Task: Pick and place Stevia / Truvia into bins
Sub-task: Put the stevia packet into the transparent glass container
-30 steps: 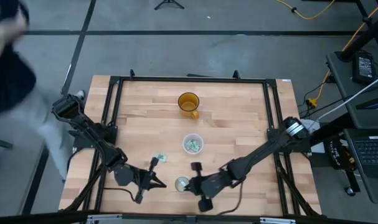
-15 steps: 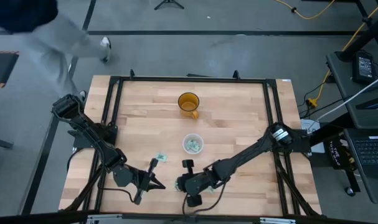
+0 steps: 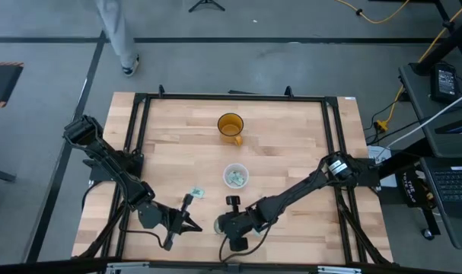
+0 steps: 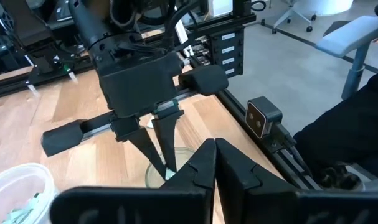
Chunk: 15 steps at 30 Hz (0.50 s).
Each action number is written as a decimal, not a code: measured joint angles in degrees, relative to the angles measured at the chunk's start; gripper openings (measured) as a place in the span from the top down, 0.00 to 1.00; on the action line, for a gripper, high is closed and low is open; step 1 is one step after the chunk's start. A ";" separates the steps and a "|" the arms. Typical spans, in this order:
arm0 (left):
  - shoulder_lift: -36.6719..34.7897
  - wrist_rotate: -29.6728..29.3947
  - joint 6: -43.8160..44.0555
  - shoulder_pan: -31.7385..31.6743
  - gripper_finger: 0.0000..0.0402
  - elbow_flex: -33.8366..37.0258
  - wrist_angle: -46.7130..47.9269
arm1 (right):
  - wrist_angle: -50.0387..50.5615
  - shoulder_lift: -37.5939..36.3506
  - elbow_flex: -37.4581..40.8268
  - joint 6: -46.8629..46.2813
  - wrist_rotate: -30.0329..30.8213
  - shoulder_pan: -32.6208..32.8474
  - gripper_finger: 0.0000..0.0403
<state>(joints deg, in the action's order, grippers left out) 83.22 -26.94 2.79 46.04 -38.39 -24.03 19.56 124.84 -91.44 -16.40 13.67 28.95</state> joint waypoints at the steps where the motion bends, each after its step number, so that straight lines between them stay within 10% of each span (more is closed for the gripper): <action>1: 0.00 0.00 0.00 0.00 0.99 0.00 0.01 | 0.01 0.00 0.00 0.00 -0.02 0.02 0.99; 15: 0.00 0.00 0.04 0.00 1.00 0.00 0.00 | 0.10 0.00 0.00 -0.05 -0.33 -0.04 0.99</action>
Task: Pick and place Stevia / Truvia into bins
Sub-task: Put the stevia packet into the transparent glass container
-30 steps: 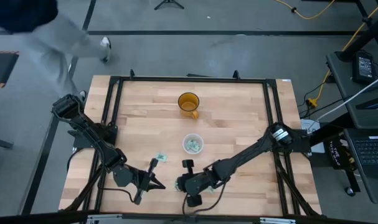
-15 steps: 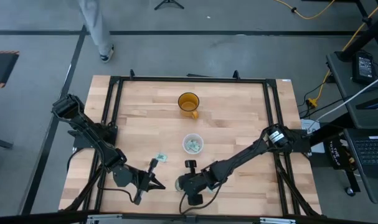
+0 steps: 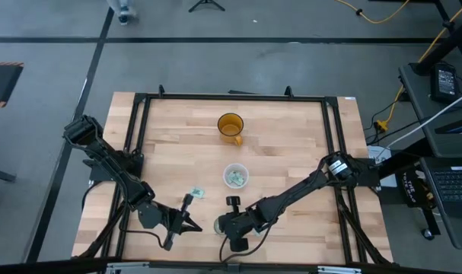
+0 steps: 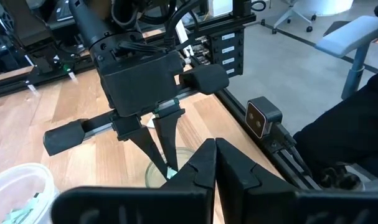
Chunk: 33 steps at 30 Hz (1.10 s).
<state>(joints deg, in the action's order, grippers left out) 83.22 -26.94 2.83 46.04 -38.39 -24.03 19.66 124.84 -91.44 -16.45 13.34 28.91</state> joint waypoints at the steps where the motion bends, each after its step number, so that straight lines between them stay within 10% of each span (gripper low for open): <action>1: 0.00 0.00 0.01 0.00 1.00 0.00 0.00 | 0.00 0.00 0.00 -0.05 -0.02 0.00 0.99; 14: 0.00 0.00 0.03 0.00 0.99 0.00 0.00 | 0.09 0.00 0.02 -1.26 -0.03 0.02 0.78; 33: 0.00 0.00 -1.01 0.00 1.00 0.00 0.02 | 5.03 -8.51 0.11 4.42 0.11 -0.26 0.76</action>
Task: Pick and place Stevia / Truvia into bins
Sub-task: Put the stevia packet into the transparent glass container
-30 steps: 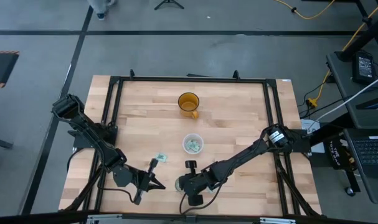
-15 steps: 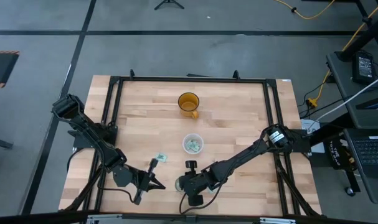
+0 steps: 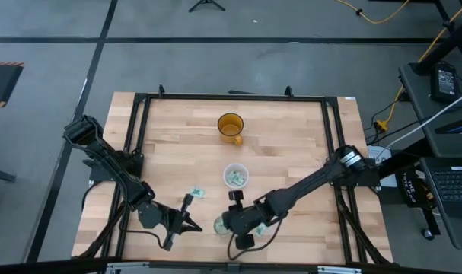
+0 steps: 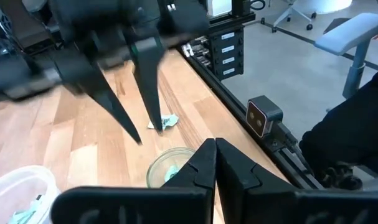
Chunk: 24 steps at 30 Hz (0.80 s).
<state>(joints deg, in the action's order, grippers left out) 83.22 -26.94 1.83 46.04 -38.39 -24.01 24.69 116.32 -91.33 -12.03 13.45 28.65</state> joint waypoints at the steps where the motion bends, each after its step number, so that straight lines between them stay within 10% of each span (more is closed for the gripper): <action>1: 0.00 -0.02 0.00 0.00 1.00 0.00 0.00 | -0.02 -0.90 0.00 1.43 0.02 -0.03 0.76; 15: 0.00 -1.71 0.42 0.00 0.99 0.00 0.26 | 11.11 -11.55 0.59 13.89 0.44 -2.87 0.77; 24: 0.00 -8.21 0.99 0.00 0.99 0.00 4.29 | -2.31 -19.89 19.46 16.82 0.49 -6.49 0.87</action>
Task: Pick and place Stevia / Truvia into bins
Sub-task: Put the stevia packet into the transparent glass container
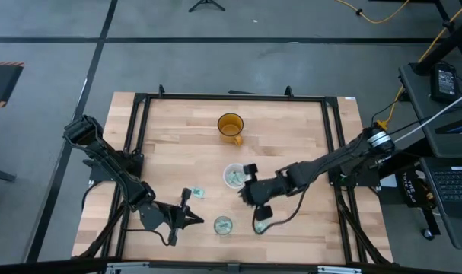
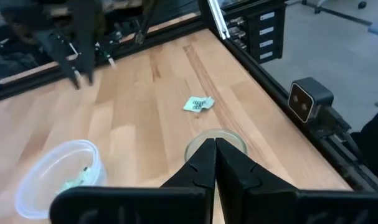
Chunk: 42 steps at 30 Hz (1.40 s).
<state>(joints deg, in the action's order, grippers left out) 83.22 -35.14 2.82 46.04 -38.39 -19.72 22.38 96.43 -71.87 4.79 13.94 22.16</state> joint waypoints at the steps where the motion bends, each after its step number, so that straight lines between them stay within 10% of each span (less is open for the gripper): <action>1: 0.00 0.00 0.61 0.00 0.99 0.00 0.20 | -3.19 -1.35 3.27 -0.03 0.04 -0.51 0.88; 15: 0.00 -3.87 5.48 -0.74 0.94 0.00 1.84 | -61.23 -10.37 40.00 -0.47 -0.05 -2.17 0.96; 35: 0.02 -15.53 40.26 -3.02 0.56 0.02 26.03 | -67.66 -10.35 44.91 -6.01 -9.60 -3.92 0.97; 42: 0.02 -0.07 61.02 -11.42 0.58 0.02 32.24 | -67.64 -10.34 44.91 -6.22 -9.58 -3.94 0.97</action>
<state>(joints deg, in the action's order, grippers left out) 83.24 -35.21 63.84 34.62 -38.37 12.52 -45.25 86.09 -26.96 -1.43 4.36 18.22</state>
